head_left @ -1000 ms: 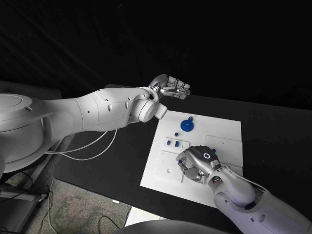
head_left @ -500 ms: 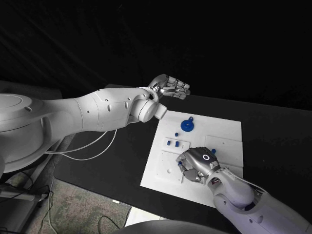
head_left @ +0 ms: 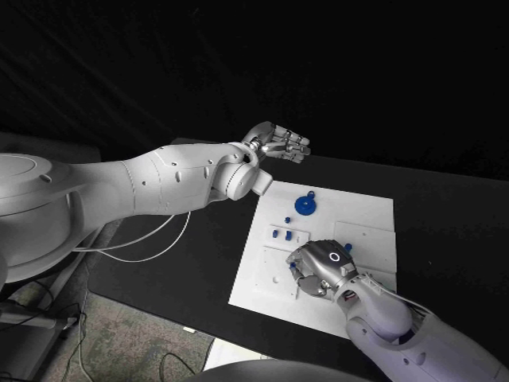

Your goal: Assemble the parts on the task board

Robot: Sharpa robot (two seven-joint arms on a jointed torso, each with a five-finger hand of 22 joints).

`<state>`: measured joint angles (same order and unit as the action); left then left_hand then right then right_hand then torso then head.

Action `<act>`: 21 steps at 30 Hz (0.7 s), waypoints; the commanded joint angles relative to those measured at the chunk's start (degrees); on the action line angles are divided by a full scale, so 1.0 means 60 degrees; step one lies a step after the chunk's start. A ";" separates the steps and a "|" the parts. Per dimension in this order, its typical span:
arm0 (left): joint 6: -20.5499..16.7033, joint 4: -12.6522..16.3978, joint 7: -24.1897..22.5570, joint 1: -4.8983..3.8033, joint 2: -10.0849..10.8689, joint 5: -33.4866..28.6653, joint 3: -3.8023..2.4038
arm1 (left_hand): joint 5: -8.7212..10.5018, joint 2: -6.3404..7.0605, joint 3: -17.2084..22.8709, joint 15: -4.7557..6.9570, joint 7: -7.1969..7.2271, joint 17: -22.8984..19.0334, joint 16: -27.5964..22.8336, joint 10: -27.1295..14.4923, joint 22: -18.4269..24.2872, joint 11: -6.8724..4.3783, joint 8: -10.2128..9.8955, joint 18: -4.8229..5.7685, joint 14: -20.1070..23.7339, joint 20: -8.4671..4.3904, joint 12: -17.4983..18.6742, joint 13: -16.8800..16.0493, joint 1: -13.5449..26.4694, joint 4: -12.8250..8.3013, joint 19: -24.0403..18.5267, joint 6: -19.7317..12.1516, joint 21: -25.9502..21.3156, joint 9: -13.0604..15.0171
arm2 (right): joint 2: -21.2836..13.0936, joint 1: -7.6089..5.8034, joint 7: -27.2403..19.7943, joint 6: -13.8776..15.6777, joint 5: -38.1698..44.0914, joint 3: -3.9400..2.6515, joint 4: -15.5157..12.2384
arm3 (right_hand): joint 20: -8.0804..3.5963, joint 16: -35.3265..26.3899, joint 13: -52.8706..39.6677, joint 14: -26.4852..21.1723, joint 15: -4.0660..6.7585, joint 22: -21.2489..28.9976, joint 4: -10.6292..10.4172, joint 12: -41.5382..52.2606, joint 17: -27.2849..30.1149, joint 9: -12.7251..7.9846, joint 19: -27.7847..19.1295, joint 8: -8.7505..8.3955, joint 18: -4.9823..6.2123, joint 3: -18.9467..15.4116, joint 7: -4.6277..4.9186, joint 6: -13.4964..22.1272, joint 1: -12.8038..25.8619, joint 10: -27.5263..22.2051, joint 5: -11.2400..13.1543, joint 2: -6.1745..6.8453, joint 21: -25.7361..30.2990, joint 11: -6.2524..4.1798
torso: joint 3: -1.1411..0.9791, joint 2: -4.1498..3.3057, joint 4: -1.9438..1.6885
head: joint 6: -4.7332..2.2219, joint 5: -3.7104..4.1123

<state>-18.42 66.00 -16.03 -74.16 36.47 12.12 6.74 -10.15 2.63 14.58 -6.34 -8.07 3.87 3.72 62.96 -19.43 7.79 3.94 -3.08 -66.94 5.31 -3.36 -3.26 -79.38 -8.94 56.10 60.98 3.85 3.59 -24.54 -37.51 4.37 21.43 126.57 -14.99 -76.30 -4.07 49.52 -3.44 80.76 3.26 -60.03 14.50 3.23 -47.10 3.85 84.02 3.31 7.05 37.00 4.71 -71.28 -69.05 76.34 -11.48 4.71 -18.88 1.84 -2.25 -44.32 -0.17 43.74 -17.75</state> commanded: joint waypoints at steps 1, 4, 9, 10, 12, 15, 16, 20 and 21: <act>0.0139 0.0021 -0.0036 -0.0030 -0.0016 -0.0045 -0.0008 | -0.0041 -0.0043 0.0036 -0.0008 -0.0012 0.0002 -0.0026 -0.0057 0.0009 0.0000 -0.0038 0.0090 -0.0028 -0.0006 -0.0013 -0.0007 -0.0021 0.0002 0.0009 -0.0035 0.0060 0.0014 | 0.0020 0.0016 0.0068 0.0254 0.0195 0.0005 -0.0028 | -0.0068 -0.0035 -0.0009 0.0059 -0.0004 0.0015 0.0019 0.0022 -0.0015 0.0008 0.0358 0.0056 0.0133 0.0026 -0.0002 -0.0086 -0.0022 0.0086 0.0045 -0.0101 -0.0060 -0.0016 | -0.0005 -0.0001 0.0003 | 0.0004 -0.0025; 0.0144 0.0018 -0.0033 -0.0030 -0.0022 -0.0042 -0.0008 | -0.0041 -0.0043 0.0036 -0.0008 -0.0012 0.0002 -0.0026 -0.0057 0.0009 0.0000 -0.0038 0.0090 -0.0028 -0.0006 -0.0013 -0.0007 -0.0021 0.0002 0.0009 -0.0035 0.0060 0.0014 | 0.0022 0.0020 0.0088 0.0285 0.0197 0.0005 -0.0036 | -0.0068 -0.0035 -0.0009 0.0059 -0.0004 0.0015 0.0019 0.0022 -0.0015 0.0008 0.0358 0.0056 0.0133 0.0026 -0.0002 -0.0086 -0.0022 0.0086 0.0045 -0.0101 -0.0060 -0.0016 | 0.0000 0.0004 -0.0001 | 0.0001 -0.0027; 0.0157 0.0012 -0.0023 -0.0030 -0.0026 -0.0039 -0.0008 | -0.0041 -0.0043 0.0036 -0.0008 -0.0012 0.0002 -0.0026 -0.0057 0.0009 0.0000 -0.0038 0.0090 -0.0028 -0.0006 -0.0013 -0.0007 -0.0021 0.0002 0.0009 -0.0035 0.0060 0.0014 | 0.0020 0.0022 0.0145 0.0299 0.0206 0.0005 -0.0035 | -0.0068 -0.0035 -0.0009 0.0059 -0.0004 0.0015 0.0019 0.0022 -0.0015 0.0008 0.0358 0.0056 0.0133 0.0026 -0.0002 -0.0086 -0.0022 0.0086 0.0045 -0.0101 -0.0060 -0.0016 | 0.0000 0.0000 -0.0001 | -0.0001 -0.0024; 0.0158 0.0010 -0.0022 -0.0030 -0.0026 -0.0039 -0.0008 | -0.0041 -0.0043 0.0036 -0.0008 -0.0012 0.0002 -0.0026 -0.0057 0.0009 0.0000 -0.0038 0.0090 -0.0028 -0.0006 -0.0013 -0.0007 -0.0021 0.0002 0.0009 -0.0035 0.0060 0.0014 | 0.0019 0.0023 0.0156 0.0293 0.0209 0.0005 -0.0032 | -0.0068 -0.0035 -0.0009 0.0059 -0.0004 0.0015 0.0019 0.0022 -0.0015 0.0008 0.0358 0.0056 0.0133 0.0026 -0.0002 -0.0086 -0.0022 0.0086 0.0045 -0.0101 -0.0060 -0.0016 | 0.0000 0.0000 0.0001 | -0.0004 -0.0023; 0.0159 0.0006 -0.0020 -0.0030 -0.0028 -0.0039 -0.0008 | -0.0034 -0.0043 0.0027 -0.0013 -0.0013 0.0002 -0.0026 -0.0069 0.0055 0.0004 -0.0037 0.0088 -0.0015 0.0000 -0.0014 -0.0008 -0.0028 0.0027 0.0011 -0.0040 0.0058 0.0014 | 0.0018 0.0023 0.0173 0.0278 0.0216 0.0005 -0.0029 | -0.0068 -0.0035 -0.0009 0.0059 -0.0004 0.0015 0.0019 0.0022 -0.0015 0.0008 0.0358 0.0056 0.0133 0.0026 -0.0002 -0.0086 -0.0022 0.0086 0.0045 -0.0101 -0.0060 -0.0016 | 0.0002 0.0000 0.0001 | -0.0007 -0.0020; 0.0162 0.0001 -0.0017 -0.0030 -0.0030 -0.0038 -0.0008 | -0.0034 -0.0043 0.0027 -0.0013 -0.0013 0.0002 -0.0026 -0.0069 0.0055 0.0004 -0.0037 0.0088 -0.0015 0.0000 -0.0014 -0.0008 -0.0028 0.0027 0.0011 -0.0040 0.0058 0.0014 | 0.0014 0.0023 0.0189 0.0211 0.0223 0.0005 -0.0024 | -0.0071 -0.0043 -0.0010 0.0067 -0.0002 0.0032 0.0011 0.0023 -0.0025 0.0009 0.0355 0.0058 0.0135 0.0048 -0.0005 -0.0098 -0.0020 0.0094 0.0057 -0.0091 -0.0084 -0.0018 | 0.0000 0.0000 0.0000 | -0.0005 -0.0019; 0.0164 0.0000 -0.0016 -0.0030 -0.0032 -0.0038 -0.0008 | -0.0034 -0.0043 0.0027 -0.0013 -0.0013 0.0002 -0.0026 -0.0069 0.0055 0.0004 -0.0037 0.0088 -0.0015 0.0000 -0.0014 -0.0008 -0.0028 0.0027 0.0011 -0.0040 0.0058 0.0014 | 0.0012 0.0024 0.0191 0.0175 0.0225 0.0005 -0.0022 | -0.0071 -0.0043 -0.0010 0.0067 -0.0002 0.0032 0.0011 0.0023 -0.0025 0.0009 0.0355 0.0058 0.0135 0.0048 -0.0005 -0.0098 -0.0020 0.0094 0.0057 -0.0091 -0.0084 -0.0018 | 0.0000 0.0000 0.0000 | -0.0005 -0.0019; 0.0170 -0.0002 -0.0012 -0.0030 -0.0039 -0.0038 -0.0008 | -0.0034 -0.0043 0.0027 -0.0013 -0.0013 0.0002 -0.0026 -0.0069 0.0055 0.0004 -0.0037 0.0088 -0.0015 0.0000 -0.0014 -0.0008 -0.0028 0.0027 0.0011 -0.0040 0.0058 0.0014 | 0.0001 0.0024 0.0177 0.0000 0.0228 0.0005 -0.0012 | -0.0070 -0.0046 -0.0010 0.0066 -0.0002 0.0037 0.0011 0.0024 -0.0030 0.0009 0.0351 0.0057 0.0133 0.0048 -0.0006 -0.0097 -0.0021 0.0098 0.0056 -0.0088 -0.0091 -0.0021 | 0.0003 -0.0001 0.0003 | 0.0006 -0.0029; 0.0171 -0.0003 -0.0011 -0.0030 -0.0041 -0.0038 -0.0008 | -0.0034 -0.0043 0.0027 -0.0013 -0.0013 0.0002 -0.0026 -0.0069 0.0055 0.0004 -0.0037 0.0088 -0.0015 0.0000 -0.0014 -0.0008 -0.0028 0.0027 0.0011 -0.0040 0.0058 0.0014 | -0.0004 0.0024 0.0172 -0.0051 0.0228 0.0005 -0.0009 | -0.0070 -0.0046 -0.0010 0.0066 -0.0002 0.0037 0.0011 0.0024 -0.0030 0.0009 0.0351 0.0057 0.0133 0.0048 -0.0006 -0.0097 -0.0021 0.0098 0.0056 -0.0088 -0.0091 -0.0021 | 0.0004 -0.0002 0.0005 | 0.0011 -0.0032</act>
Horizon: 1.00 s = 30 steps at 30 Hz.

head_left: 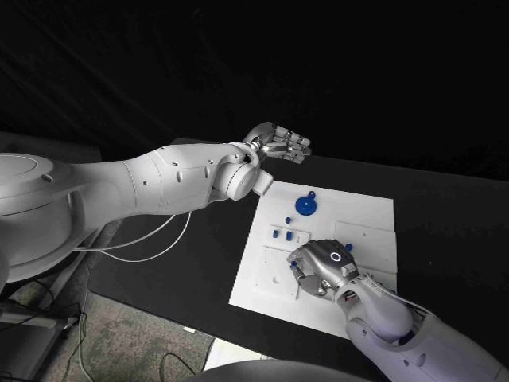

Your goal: Assemble the parts on the task board

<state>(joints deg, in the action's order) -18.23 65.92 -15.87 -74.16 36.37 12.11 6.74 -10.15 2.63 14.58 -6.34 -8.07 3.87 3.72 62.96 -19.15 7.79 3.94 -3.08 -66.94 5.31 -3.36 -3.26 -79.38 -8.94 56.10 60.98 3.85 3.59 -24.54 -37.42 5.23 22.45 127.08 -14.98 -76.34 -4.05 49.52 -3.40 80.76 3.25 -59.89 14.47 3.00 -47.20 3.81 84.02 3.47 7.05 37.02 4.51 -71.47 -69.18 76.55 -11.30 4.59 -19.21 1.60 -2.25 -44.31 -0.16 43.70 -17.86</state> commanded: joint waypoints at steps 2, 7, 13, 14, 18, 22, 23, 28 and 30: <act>0.0142 0.0009 -0.0034 -0.0029 -0.0030 -0.0037 -0.0008 | -0.0034 -0.0043 0.0027 -0.0013 -0.0013 0.0002 -0.0026 -0.0069 0.0008 0.0004 -0.0037 0.0087 -0.0015 0.0000 -0.0014 -0.0008 -0.0029 0.0027 0.0011 -0.0041 0.0058 0.0014 | -0.0014 0.0008 0.0022 -0.0309 0.0144 0.0004 0.0005 | -0.0074 -0.0046 -0.0017 0.0065 -0.0001 0.0014 0.0015 0.0061 -0.0013 0.0015 0.0351 0.0030 0.0132 0.0046 0.0027 -0.0064 0.0000 0.0064 0.0027 -0.0067 -0.0037 0.0020 | 0.0005 -0.0003 0.0006 | 0.0023 -0.0013; 0.0154 0.0004 -0.0024 -0.0029 -0.0036 -0.0033 -0.0007 | -0.0034 -0.0043 0.0027 -0.0013 -0.0013 0.0002 -0.0026 -0.0069 0.0008 0.0004 -0.0037 0.0087 -0.0015 0.0000 -0.0014 -0.0008 -0.0029 0.0027 0.0011 -0.0041 0.0058 0.0014 | -0.0036 0.0008 0.0020 -0.0458 0.0145 0.0005 0.0021 | -0.0073 -0.0048 -0.0017 0.0064 -0.0002 0.0020 0.0014 0.0061 -0.0017 0.0016 0.0349 0.0030 0.0130 0.0036 0.0029 -0.0062 0.0001 0.0059 0.0024 -0.0072 -0.0040 0.0022 | 0.0001 -0.0001 0.0001 | 0.0036 -0.0018; 0.0173 0.0001 -0.0011 -0.0029 -0.0042 -0.0030 -0.0007 | -0.0034 -0.0043 0.0027 -0.0013 -0.0013 0.0002 -0.0026 -0.0069 0.0008 0.0004 -0.0037 0.0087 -0.0015 0.0000 -0.0014 -0.0008 -0.0029 0.0027 0.0011 -0.0041 0.0058 0.0014 | -0.0033 0.0008 0.0033 -0.0550 0.0150 0.0006 0.0035 | -0.0073 -0.0048 -0.0017 0.0064 -0.0002 0.0020 0.0014 0.0061 -0.0017 0.0016 0.0349 0.0030 0.0130 0.0036 0.0029 -0.0062 0.0001 0.0059 0.0024 -0.0072 -0.0040 0.0022 | 0.0001 -0.0002 0.0004 | 0.0050 -0.0007; 0.0173 0.0000 -0.0011 -0.0029 -0.0044 -0.0030 -0.0007 | -0.0034 -0.0043 0.0027 -0.0013 -0.0013 0.0002 -0.0026 -0.0069 0.0008 0.0004 -0.0037 0.0087 -0.0015 0.0000 -0.0014 -0.0008 -0.0029 0.0027 0.0011 -0.0041 0.0058 0.0014 | -0.0030 0.0008 0.0034 -0.0565 0.0151 0.0006 0.0037 | -0.0074 -0.0051 -0.0017 0.0059 -0.0002 0.0028 0.0018 0.0061 -0.0024 0.0016 0.0346 0.0030 0.0128 0.0020 0.0030 -0.0060 0.0003 0.0059 0.0005 -0.0078 -0.0043 0.0023 | 0.0001 -0.0002 0.0004 | 0.0050 -0.0007; 0.0185 -0.0004 -0.0006 -0.0029 -0.0053 -0.0029 -0.0007 | -0.0034 -0.0043 0.0027 -0.0013 -0.0013 0.0002 -0.0026 -0.0069 0.0008 0.0004 -0.0037 0.0087 -0.0015 0.0000 -0.0014 -0.0008 -0.0029 0.0027 0.0011 -0.0041 0.0058 0.0014 | -0.0016 0.0008 0.0038 -0.0618 0.0152 0.0009 0.0052 | -0.0074 -0.0052 -0.0017 0.0058 -0.0002 0.0030 0.0019 0.0061 -0.0026 0.0016 0.0346 0.0030 0.0128 0.0017 0.0030 -0.0060 0.0003 0.0060 0.0000 -0.0080 -0.0044 0.0023 | 0.0003 -0.0007 -0.0002 | 0.0064 -0.0009; 0.0194 -0.0008 -0.0002 -0.0029 -0.0061 -0.0028 -0.0007 | -0.0034 -0.0043 0.0027 -0.0013 -0.0013 0.0002 -0.0026 -0.0069 0.0008 0.0004 -0.0037 0.0087 -0.0015 0.0000 -0.0014 -0.0008 -0.0029 0.0027 0.0011 -0.0041 0.0058 0.0014 | 0.0007 0.0008 0.0051 -0.0677 0.0165 0.0023 0.0085 | -0.0074 -0.0052 -0.0017 0.0058 -0.0002 0.0030 0.0019 0.0061 -0.0026 0.0016 0.0346 0.0030 0.0128 0.0017 0.0030 -0.0060 0.0003 0.0060 0.0000 -0.0080 -0.0044 0.0023 | 0.0006 -0.0008 -0.0002 | 0.0064 -0.0011; 0.0194 -0.0010 -0.0001 -0.0029 -0.0063 -0.0028 -0.0007 | -0.0034 -0.0043 0.0027 -0.0013 -0.0013 0.0002 -0.0026 -0.0069 0.0008 0.0004 -0.0037 0.0087 -0.0015 0.0000 -0.0014 -0.0008 -0.0029 0.0027 0.0011 -0.0041 0.0058 0.0014 | 0.0014 0.0008 0.0055 -0.0692 0.0170 0.0031 0.0095 | -0.0073 -0.0055 -0.0016 0.0052 -0.0004 0.0036 0.0020 0.0060 -0.0030 0.0016 0.0341 0.0030 0.0126 0.0013 0.0031 -0.0052 0.0006 0.0053 0.0005 -0.0093 -0.0041 0.0024 | 0.0006 -0.0008 -0.0002 | 0.0064 -0.0011; 0.0201 -0.0016 0.0003 -0.0029 -0.0069 -0.0027 -0.0007 | -0.0034 -0.0043 0.0027 -0.0013 -0.0013 0.0002 -0.0026 -0.0069 0.0008 0.0004 -0.0037 0.0087 -0.0015 0.0000 -0.0014 -0.0008 -0.0029 0.0027 0.0011 -0.0041 0.0058 0.0014 | 0.0049 0.0008 0.0062 -0.0751 0.0184 0.0073 0.0117 | -0.0070 -0.0059 -0.0016 0.0045 -0.0007 0.0040 0.0021 0.0061 -0.0031 0.0015 0.0336 0.0029 0.0125 0.0004 0.0034 -0.0046 0.0011 0.0046 0.0008 -0.0095 -0.0038 0.0026 | 0.0005 -0.0005 -0.0008 | 0.0073 -0.0004; 0.0202 -0.0019 0.0005 -0.0029 -0.0071 -0.0026 -0.0007 | -0.0034 -0.0043 0.0027 -0.0013 -0.0013 0.0002 -0.0026 -0.0069 0.0008 0.0004 -0.0037 0.0087 -0.0015 0.0000 -0.0014 -0.0008 -0.0029 0.0027 0.0011 -0.0041 0.0058 0.0014 | 0.0060 0.0008 0.0062 -0.0760 0.0188 0.0085 0.0113 | -0.0070 -0.0059 -0.0016 0.0045 -0.0007 0.0040 0.0021 0.0061 -0.0031 0.0015 0.0336 0.0029 0.0125 0.0004 0.0034 -0.0046 0.0011 0.0046 0.0008 -0.0095 -0.0038 0.0026 | 0.0008 -0.0001 -0.0003 | 0.0084 -0.0009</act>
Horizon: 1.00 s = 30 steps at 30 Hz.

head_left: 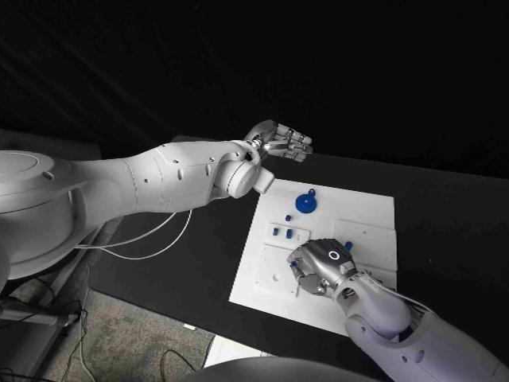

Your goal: Assemble the parts on the task board

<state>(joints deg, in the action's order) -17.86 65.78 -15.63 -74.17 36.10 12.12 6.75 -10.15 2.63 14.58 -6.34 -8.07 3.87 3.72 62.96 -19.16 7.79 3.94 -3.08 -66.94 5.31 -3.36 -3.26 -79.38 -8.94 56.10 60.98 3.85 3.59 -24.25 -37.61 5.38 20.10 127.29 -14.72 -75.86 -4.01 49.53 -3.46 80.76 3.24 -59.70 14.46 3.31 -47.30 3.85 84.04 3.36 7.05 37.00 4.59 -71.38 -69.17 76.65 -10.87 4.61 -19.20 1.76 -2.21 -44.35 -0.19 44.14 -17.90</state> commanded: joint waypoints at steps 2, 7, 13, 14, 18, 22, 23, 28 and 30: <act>0.0144 0.0002 -0.0033 -0.0027 -0.0030 -0.0026 -0.0008 | -0.0032 -0.0034 0.0011 -0.0020 -0.0014 0.0002 -0.0027 -0.0086 0.0102 0.0009 -0.0037 0.0086 0.0002 0.0007 -0.0013 -0.0007 -0.0041 0.0058 0.0023 -0.0053 0.0060 0.0014 | 0.0023 0.0038 0.0042 -0.0366 0.0158 0.0051 0.0027 | -0.0077 -0.0060 -0.0006 0.0046 -0.0005 0.0008 0.0022 0.0010 -0.0014 0.0009 0.0333 0.0047 0.0125 0.0007 0.0020 -0.0061 0.0009 0.0030 -0.0065 -0.0098 -0.0038 -0.0001 | 0.0003 0.0003 0.0000 | 0.0012 -0.0003; 0.0163 -0.0002 -0.0013 -0.0027 -0.0037 -0.0025 -0.0008 | -0.0032 -0.0034 0.0011 -0.0020 -0.0014 0.0002 -0.0027 -0.0086 0.0102 0.0009 -0.0037 0.0086 0.0002 0.0007 -0.0013 -0.0007 -0.0041 0.0058 0.0023 -0.0053 0.0060 0.0014 | 0.0054 0.0038 0.0071 -0.0266 0.0180 0.0066 0.0001 | -0.0072 -0.0063 -0.0006 0.0029 -0.0010 0.0017 0.0017 0.0009 -0.0020 0.0008 0.0327 0.0048 0.0123 -0.0003 0.0025 -0.0043 0.0010 0.0009 -0.0038 -0.0120 -0.0026 0.0005 | 0.0002 0.0004 0.0004 | 0.0006 -0.0004; 0.0175 -0.0007 0.0001 -0.0027 -0.0037 -0.0023 -0.0008 | -0.0032 -0.0034 0.0011 -0.0020 -0.0014 0.0002 -0.0027 -0.0086 0.0102 0.0009 -0.0037 0.0086 0.0002 0.0007 -0.0013 -0.0007 -0.0041 0.0058 0.0023 -0.0053 0.0060 0.0014 | 0.0067 0.0037 -0.0006 -0.0280 0.0102 0.0072 -0.0034 | -0.0055 -0.0074 -0.0003 0.0008 -0.0033 0.0037 -0.0032 0.0009 -0.0017 -0.0003 0.0318 0.0041 0.0119 -0.0045 0.0051 0.0045 0.0068 -0.0094 -0.0085 -0.0107 0.0003 0.0033 | 0.0000 0.0003 0.0004 | 0.0017 -0.0012; 0.0177 -0.0008 0.0004 -0.0027 -0.0037 -0.0023 -0.0008 | -0.0032 -0.0034 0.0011 -0.0020 -0.0014 0.0002 -0.0027 -0.0086 0.0102 0.0009 -0.0037 0.0086 0.0002 0.0007 -0.0013 -0.0007 -0.0041 0.0058 0.0023 -0.0053 0.0060 0.0014 | 0.0066 0.0037 -0.0034 -0.0293 0.0066 0.0073 -0.0035 | -0.0042 -0.0078 -0.0002 0.0001 -0.0049 0.0048 -0.0074 0.0010 -0.0013 -0.0008 0.0316 0.0039 0.0115 -0.0168 0.0066 0.0113 0.0143 -0.0179 -0.0241 -0.0056 0.0016 0.0050 | 0.0000 0.0003 0.0004 | 0.0017 -0.0012; 0.0199 -0.0010 0.0030 -0.0027 -0.0038 -0.0023 -0.0008 | -0.0025 -0.0030 -0.0001 -0.0025 -0.0018 0.0002 -0.0028 -0.0104 0.0140 0.0015 -0.0040 0.0087 0.0012 0.0013 -0.0014 -0.0008 -0.0034 0.0074 0.0023 -0.0066 0.0057 0.0013 | 0.0065 0.0036 -0.0142 -0.0312 -0.0092 0.0077 -0.0021 | 0.0085 -0.0058 0.0007 0.0006 -0.0221 0.0117 -0.0233 0.0020 0.0002 -0.0035 0.0327 0.0026 0.0125 -0.0847 0.0179 0.0677 0.0387 -0.0914 -0.0734 0.0124 0.0083 0.0249 | -0.0001 0.0006 0.0016 | 0.0018 -0.0016; 0.0216 -0.0009 0.0045 -0.0027 -0.0040 -0.0022 -0.0008 | -0.0018 -0.0029 -0.0007 -0.0032 -0.0020 0.0002 -0.0027 -0.0126 0.0155 0.0021 -0.0038 0.0088 0.0029 0.0019 -0.0014 -0.0008 -0.0034 0.0079 0.0018 -0.0071 0.0052 0.0014 | 0.0048 0.0035 -0.0180 -0.0257 -0.0212 0.0079 0.0000 | 0.0236 -0.0044 0.0013 -0.0041 -0.0348 0.0293 -0.0282 0.0013 0.0079 -0.0037 0.0348 0.0036 0.0282 -0.1583 0.0271 0.1066 0.0445 -0.1637 -0.0777 0.0233 0.0215 0.0462 | -0.0006 0.0005 0.0005 | 0.0026 -0.0007; 0.0217 -0.0011 0.0048 -0.0027 -0.0039 -0.0022 -0.0008 | -0.0018 -0.0029 -0.0007 -0.0032 -0.0020 0.0002 -0.0027 -0.0126 0.0155 0.0021 -0.0038 0.0088 0.0029 0.0019 -0.0014 -0.0008 -0.0034 0.0079 0.0018 -0.0071 0.0052 0.0014 | 0.0042 0.0035 -0.0182 -0.0223 -0.0240 0.0079 0.0004 | 0.0266 -0.0042 0.0013 -0.0049 -0.0371 0.0341 -0.0266 0.0013 0.0109 -0.0039 0.0357 0.0035 0.0311 -0.1712 0.0287 0.1121 0.0421 -0.1739 -0.0776 0.0235 0.0239 0.0493 | -0.0009 0.0005 0.0006 | 0.0027 0.0000; 0.0220 -0.0013 0.0055 -0.0027 -0.0033 -0.0022 -0.0008 | -0.0018 -0.0029 -0.0007 -0.0032 -0.0020 0.0002 -0.0027 -0.0126 0.0155 0.0021 -0.0038 0.0088 0.0029 0.0019 -0.0014 -0.0008 -0.0034 0.0079 0.0018 -0.0071 0.0052 0.0014 | 0.0008 0.0034 -0.0186 -0.0012 -0.0365 0.0080 -0.0001 | 0.0385 -0.0046 0.0014 -0.0076 -0.0473 0.0576 -0.0198 0.0015 0.0287 -0.0048 0.0372 0.0035 0.0436 -0.2489 0.0315 0.1520 0.0198 -0.2421 -0.0814 0.0254 0.0308 0.0649 | -0.0014 0.0005 0.0016 | 0.0024 0.0022; 0.0227 -0.0014 0.0060 -0.0027 -0.0032 -0.0022 -0.0008 | -0.0018 -0.0021 -0.0023 -0.0035 -0.0020 0.0003 -0.0026 -0.0141 0.0184 0.0026 -0.0041 0.0083 0.0038 0.0025 -0.0015 -0.0008 -0.0037 0.0086 0.0022 -0.0081 0.0052 0.0012 | -0.0013 0.0034 -0.0190 0.0075 -0.0411 0.0080 -0.0029 | 0.0439 -0.0015 0.0019 -0.0094 -0.0518 0.0712 -0.0219 0.0009 0.0384 -0.0052 0.0376 0.0029 0.0493 -0.2890 0.0312 0.1647 0.0046 -0.2669 -0.0835 0.0228 0.0312 0.0710 | -0.0014 0.0002 0.0011 | 0.0028 0.0024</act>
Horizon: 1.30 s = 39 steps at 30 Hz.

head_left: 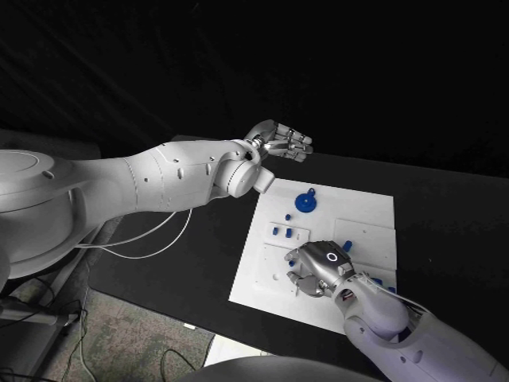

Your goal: Assemble the parts on the task board

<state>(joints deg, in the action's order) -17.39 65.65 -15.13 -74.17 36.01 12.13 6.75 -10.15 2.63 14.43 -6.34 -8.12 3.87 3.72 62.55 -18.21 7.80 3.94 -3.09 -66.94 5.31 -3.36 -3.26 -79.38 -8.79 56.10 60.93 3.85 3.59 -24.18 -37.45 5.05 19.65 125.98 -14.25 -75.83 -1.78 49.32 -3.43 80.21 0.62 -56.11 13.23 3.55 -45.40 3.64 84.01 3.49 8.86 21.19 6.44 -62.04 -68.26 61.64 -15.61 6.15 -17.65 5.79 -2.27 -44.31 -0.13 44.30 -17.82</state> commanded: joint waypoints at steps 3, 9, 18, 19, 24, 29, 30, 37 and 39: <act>0.0164 0.0006 -0.0014 -0.0027 -0.0013 -0.0024 -0.0008 | -0.0018 -0.0021 0.0002 -0.0035 -0.0011 0.0003 -0.0026 -0.0072 0.0025 0.0023 -0.0041 0.0083 0.0038 0.0025 -0.0015 -0.0008 -0.0037 0.0061 0.0022 -0.0072 0.0052 0.0013 | -0.0078 0.0008 -0.0134 0.0284 -0.0251 0.0003 -0.0124 | 0.0097 0.0054 0.0013 -0.0013 -0.0109 0.0191 -0.0050 -0.0026 0.0119 -0.0019 0.0379 0.0003 0.0222 -0.0421 -0.0004 0.0098 -0.0183 -0.0235 -0.0070 -0.0044 0.0034 0.0063 | -0.0008 -0.0004 -0.0002 | -0.0002 0.0032; 0.0190 0.0000 0.0006 -0.0026 -0.0008 -0.0023 -0.0007 | -0.0008 -0.0019 -0.0011 -0.0041 -0.0013 0.0003 -0.0027 -0.0095 0.0055 0.0032 -0.0039 0.0081 0.0051 0.0031 -0.0015 -0.0008 -0.0039 0.0068 0.0023 -0.0076 0.0050 0.0014 | -0.0325 0.0007 -0.0104 0.0589 -0.0389 -0.0016 -0.0526 | 0.0107 0.0113 0.0018 -0.0021 -0.0109 0.0480 -0.0125 -0.0039 0.0323 -0.0019 0.0379 0.0006 0.0245 -0.0540 -0.0017 0.0129 -0.0301 -0.0245 -0.0060 0.0000 -0.0096 0.0071 | -0.0002 0.0002 -0.0001 | -0.0045 0.0119; 0.0194 0.0008 -0.0023 -0.0025 0.0052 -0.0023 -0.0006 | -0.0008 -0.0019 -0.0011 -0.0041 -0.0013 0.0003 -0.0027 -0.0095 0.0055 0.0032 -0.0039 0.0081 0.0051 0.0031 -0.0015 -0.0008 -0.0039 0.0068 0.0023 -0.0076 0.0050 0.0014 | -0.1154 -0.0212 0.0249 -0.0155 -0.1739 -0.0618 -0.1479 | 0.0016 0.0163 0.0016 0.0001 -0.0017 0.0628 0.0134 -0.0040 0.0375 -0.0017 0.0368 0.0007 0.0186 0.0114 0.0037 0.0137 -0.0191 0.0201 0.0009 -0.0005 -0.0269 -0.0036 | 0.0006 0.0009 0.0036 | -0.0209 0.0383; 0.0193 0.0010 -0.0032 -0.0025 0.0066 -0.0023 -0.0006 | -0.0008 -0.0019 -0.0011 -0.0041 -0.0013 0.0003 -0.0027 -0.0095 0.0055 0.0032 -0.0039 0.0081 0.0051 0.0031 -0.0015 -0.0008 -0.0039 0.0068 0.0023 -0.0076 0.0050 0.0014 | -0.1297 -0.0286 0.0303 -0.0320 -0.1930 -0.0684 -0.1579 | 0.0017 0.0173 0.0014 0.0005 -0.0014 0.0631 0.0151 -0.0035 0.0372 -0.0016 0.0366 0.0008 0.0171 0.0128 -0.0001 0.0134 -0.0154 0.0236 0.0015 0.0013 -0.0287 -0.0048 | 0.0007 0.0006 0.0026 | -0.0237 0.0429; 0.0159 0.0006 -0.0058 -0.0025 0.0151 -0.0023 -0.0006 | -0.0008 -0.0019 -0.0011 -0.0041 -0.0013 0.0003 -0.0027 -0.0095 0.0055 0.0032 -0.0039 0.0081 0.0051 0.0031 -0.0015 -0.0008 -0.0039 0.0068 0.0023 -0.0076 0.0050 0.0014 | -0.2006 -0.0680 0.0541 -0.1038 -0.2382 -0.0896 -0.2033 | 0.0015 0.0202 0.0010 -0.0004 -0.0023 0.0680 0.0143 -0.0029 0.0369 -0.0016 0.0354 0.0009 0.0148 -0.0437 -0.0045 0.0176 -0.0284 0.0191 0.0071 0.0033 -0.0335 -0.0046 | -0.0003 0.0004 0.0030 | -0.0314 0.0597; 0.0153 0.0009 -0.0069 -0.0025 0.0187 -0.0023 -0.0005 | -0.0015 -0.0016 -0.0034 -0.0039 -0.0010 0.0004 -0.0026 -0.0091 0.0120 0.0026 -0.0038 0.0075 0.0051 0.0034 -0.0018 -0.0009 -0.0064 0.0062 0.0038 -0.0069 0.0056 0.0014 | -0.2480 -0.1022 0.0703 -0.1571 -0.2221 -0.0968 -0.2174 | 0.0039 0.0208 0.0008 -0.0020 -0.0044 0.0758 0.0046 -0.0028 0.0389 -0.0016 0.0344 0.0008 0.0159 -0.1012 -0.0136 0.0320 -0.0566 0.0084 0.0362 0.0076 -0.0343 -0.0021 | -0.0007 0.0001 0.0020 | -0.0345 0.0667; 0.0157 0.0010 -0.0070 -0.0025 0.0188 -0.0023 -0.0005 | -0.0015 -0.0016 -0.0034 -0.0039 -0.0010 0.0004 -0.0026 -0.0091 0.0120 0.0026 -0.0038 0.0075 0.0051 0.0034 -0.0018 -0.0009 -0.0064 0.0062 0.0038 -0.0069 0.0056 0.0014 | -0.2545 -0.1082 0.0723 -0.1679 -0.2154 -0.0976 -0.2147 | 0.0044 0.0206 0.0008 -0.0024 -0.0050 0.0767 0.0022 -0.0029 0.0391 -0.0017 0.0342 0.0007 0.0157 -0.1071 -0.0181 0.0340 -0.0584 0.0049 0.0461 0.0114 -0.0340 -0.0013 | -0.0005 0.0002 0.0011 | -0.0353 0.0680; 0.0169 0.0014 -0.0069 -0.0025 0.0190 -0.0023 -0.0004 | -0.0015 -0.0016 -0.0034 -0.0039 -0.0010 0.0004 -0.0026 -0.0091 0.0120 0.0026 -0.0038 0.0075 0.0051 0.0034 -0.0018 -0.0009 -0.0064 0.0062 0.0038 -0.0069 0.0056 0.0014 | -0.2693 -0.1264 0.0722 -0.2239 -0.1820 -0.0997 -0.1794 | 0.0089 0.0220 0.0005 -0.0060 -0.0097 0.0873 -0.0524 -0.0026 0.0422 -0.0014 0.0327 0.0010 0.0168 -0.1458 -0.0337 0.0562 -0.0958 -0.0151 0.0727 0.0311 -0.0300 0.0037 | -0.0008 -0.0004 -0.0008 | -0.0367 0.0730; 0.0168 0.0012 -0.0067 -0.0025 0.0193 -0.0024 -0.0004 | -0.0015 -0.0016 -0.0034 -0.0039 -0.0010 0.0004 -0.0026 -0.0091 0.0120 0.0026 -0.0038 0.0075 0.0051 0.0034 -0.0018 -0.0009 -0.0064 0.0062 0.0038 -0.0069 0.0056 0.0014 | -0.2693 -0.1280 0.0716 -0.2328 -0.1768 -0.0998 -0.1707 | 0.0091 0.0220 0.0005 -0.0073 -0.0098 0.0889 -0.0628 -0.0024 0.0434 -0.0014 0.0327 0.0010 0.0173 -0.1500 -0.0346 0.0583 -0.1020 -0.0178 0.0744 0.0348 -0.0289 0.0043 | -0.0001 -0.0003 -0.0006 | -0.0367 0.0742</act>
<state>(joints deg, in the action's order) -17.02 65.62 -14.96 -74.18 37.19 12.13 6.76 -10.15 2.63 14.27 -6.34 -8.27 3.87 3.72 62.33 -17.53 8.02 3.94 -3.08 -66.94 5.31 -3.36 -3.26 -79.38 -8.63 56.10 60.78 3.85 3.59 -40.34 -45.08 8.88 9.42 114.03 -20.24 -86.30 -1.60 50.37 -3.42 79.92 0.20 -50.80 9.65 3.53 -42.84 3.60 84.01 3.49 9.30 12.14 4.24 -58.86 -73.92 61.01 -11.31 8.30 -19.43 6.14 -2.32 -44.32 -0.13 42.09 -13.44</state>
